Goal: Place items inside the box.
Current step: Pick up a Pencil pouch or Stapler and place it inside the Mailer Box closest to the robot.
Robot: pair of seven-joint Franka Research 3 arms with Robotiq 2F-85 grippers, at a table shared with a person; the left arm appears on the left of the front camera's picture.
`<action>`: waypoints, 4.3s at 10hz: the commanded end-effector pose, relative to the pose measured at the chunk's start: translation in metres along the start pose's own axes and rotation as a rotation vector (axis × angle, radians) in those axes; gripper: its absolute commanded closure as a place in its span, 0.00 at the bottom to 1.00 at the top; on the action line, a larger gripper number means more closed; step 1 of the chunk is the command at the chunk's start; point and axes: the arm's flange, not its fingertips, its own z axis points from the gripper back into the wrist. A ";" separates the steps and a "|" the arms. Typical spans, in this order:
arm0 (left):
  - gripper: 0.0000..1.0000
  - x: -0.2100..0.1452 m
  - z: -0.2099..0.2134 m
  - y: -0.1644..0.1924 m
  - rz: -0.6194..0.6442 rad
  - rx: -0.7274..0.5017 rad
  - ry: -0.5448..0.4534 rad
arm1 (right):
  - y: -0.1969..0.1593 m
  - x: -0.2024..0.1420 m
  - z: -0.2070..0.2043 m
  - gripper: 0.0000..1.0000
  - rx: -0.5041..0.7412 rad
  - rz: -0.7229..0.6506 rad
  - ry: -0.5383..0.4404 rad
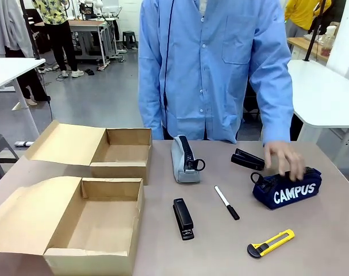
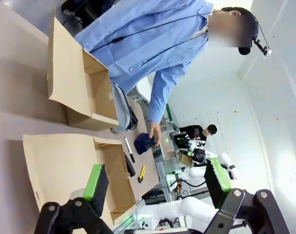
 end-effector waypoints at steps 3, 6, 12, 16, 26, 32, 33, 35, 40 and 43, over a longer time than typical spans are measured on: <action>0.00 0.001 0.001 -0.001 -0.025 -0.019 -0.011 | -0.069 -0.122 0.060 0.00 0.068 -0.091 -0.120; 0.00 0.001 0.001 -0.001 -0.025 -0.019 -0.011 | -0.062 -0.091 0.064 0.00 0.019 -0.105 -0.082; 0.00 0.001 0.001 -0.001 -0.025 -0.019 -0.011 | 0.047 -0.042 -0.061 0.00 0.008 0.240 0.016; 0.00 0.001 0.001 -0.001 -0.025 -0.019 -0.011 | 0.091 -0.034 -0.154 0.00 -0.162 0.466 0.243; 0.00 0.001 0.001 -0.001 -0.025 -0.019 -0.011 | 0.119 0.116 -0.263 0.00 -0.363 0.831 0.296; 0.00 0.001 0.001 -0.001 -0.025 -0.019 -0.011 | 0.065 0.180 -0.396 0.00 -0.414 0.906 0.438; 0.00 0.001 0.001 -0.001 -0.025 -0.019 -0.011 | 0.054 0.185 -0.406 0.00 -0.390 0.899 0.477; 0.00 0.001 0.001 -0.001 -0.025 -0.019 -0.011 | 0.038 0.188 -0.416 0.00 -0.345 0.861 0.524; 0.00 0.001 0.001 -0.001 -0.025 -0.019 -0.011 | 0.032 0.173 -0.433 0.00 -0.345 0.822 0.592; 0.00 0.001 0.001 -0.001 -0.025 -0.019 -0.011 | 0.037 0.167 -0.444 0.00 -0.341 0.844 0.610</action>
